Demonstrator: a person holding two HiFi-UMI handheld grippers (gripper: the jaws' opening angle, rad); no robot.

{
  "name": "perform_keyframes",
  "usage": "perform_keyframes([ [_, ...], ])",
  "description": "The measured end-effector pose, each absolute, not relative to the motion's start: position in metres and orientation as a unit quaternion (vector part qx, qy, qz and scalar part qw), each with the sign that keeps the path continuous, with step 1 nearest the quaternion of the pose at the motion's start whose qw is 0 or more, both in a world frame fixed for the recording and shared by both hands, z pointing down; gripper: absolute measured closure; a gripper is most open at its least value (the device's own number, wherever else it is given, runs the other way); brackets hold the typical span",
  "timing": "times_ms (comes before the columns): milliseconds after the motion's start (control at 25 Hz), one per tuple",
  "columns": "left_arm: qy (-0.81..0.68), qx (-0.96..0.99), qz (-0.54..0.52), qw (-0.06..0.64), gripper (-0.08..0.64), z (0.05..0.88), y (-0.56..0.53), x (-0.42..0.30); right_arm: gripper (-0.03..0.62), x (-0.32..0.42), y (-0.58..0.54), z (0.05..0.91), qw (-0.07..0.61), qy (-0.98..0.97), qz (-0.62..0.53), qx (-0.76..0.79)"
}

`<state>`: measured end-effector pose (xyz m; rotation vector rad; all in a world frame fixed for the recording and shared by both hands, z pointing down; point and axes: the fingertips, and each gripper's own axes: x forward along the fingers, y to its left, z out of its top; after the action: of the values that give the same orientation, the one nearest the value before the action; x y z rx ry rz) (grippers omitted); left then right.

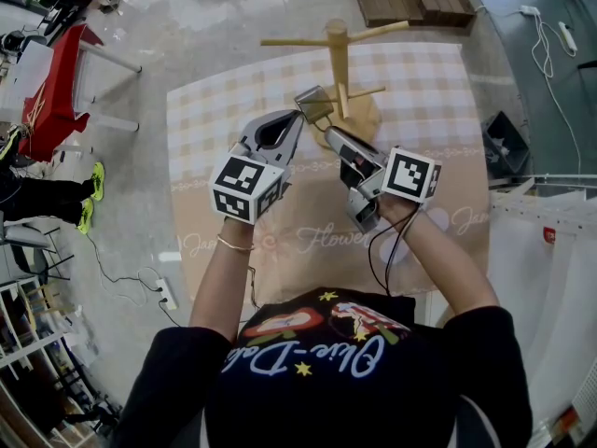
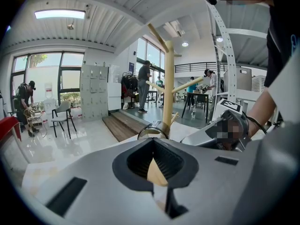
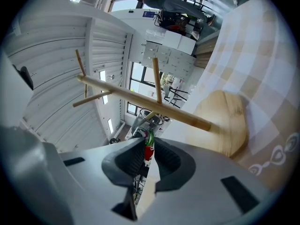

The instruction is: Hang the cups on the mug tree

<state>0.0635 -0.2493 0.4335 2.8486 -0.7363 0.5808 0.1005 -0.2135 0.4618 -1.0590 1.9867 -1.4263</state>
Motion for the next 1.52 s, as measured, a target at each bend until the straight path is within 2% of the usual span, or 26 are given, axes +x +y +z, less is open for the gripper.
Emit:
perform_keyframes([
  [80, -0.246, 0.947, 0.193, 0.072, 0.551, 0.434, -0.250, 0.063, 0.554, 0.100, -0.212, 0.465, 0.229, 0.724, -0.522, -0.388],
  [640, -0.248, 0.947, 0.193, 0.073, 0.551, 0.435, -0.248, 0.062, 0.580, 0.101, -0.210, 0.463, 0.231, 0.725, -0.521, -0.386],
  [1520, -0.246, 0.948, 0.188, 0.072, 0.551, 0.433, -0.242, 0.058, 0.583, 0.102, -0.207, 0.454, 0.219, 0.733, -0.509, -0.395],
])
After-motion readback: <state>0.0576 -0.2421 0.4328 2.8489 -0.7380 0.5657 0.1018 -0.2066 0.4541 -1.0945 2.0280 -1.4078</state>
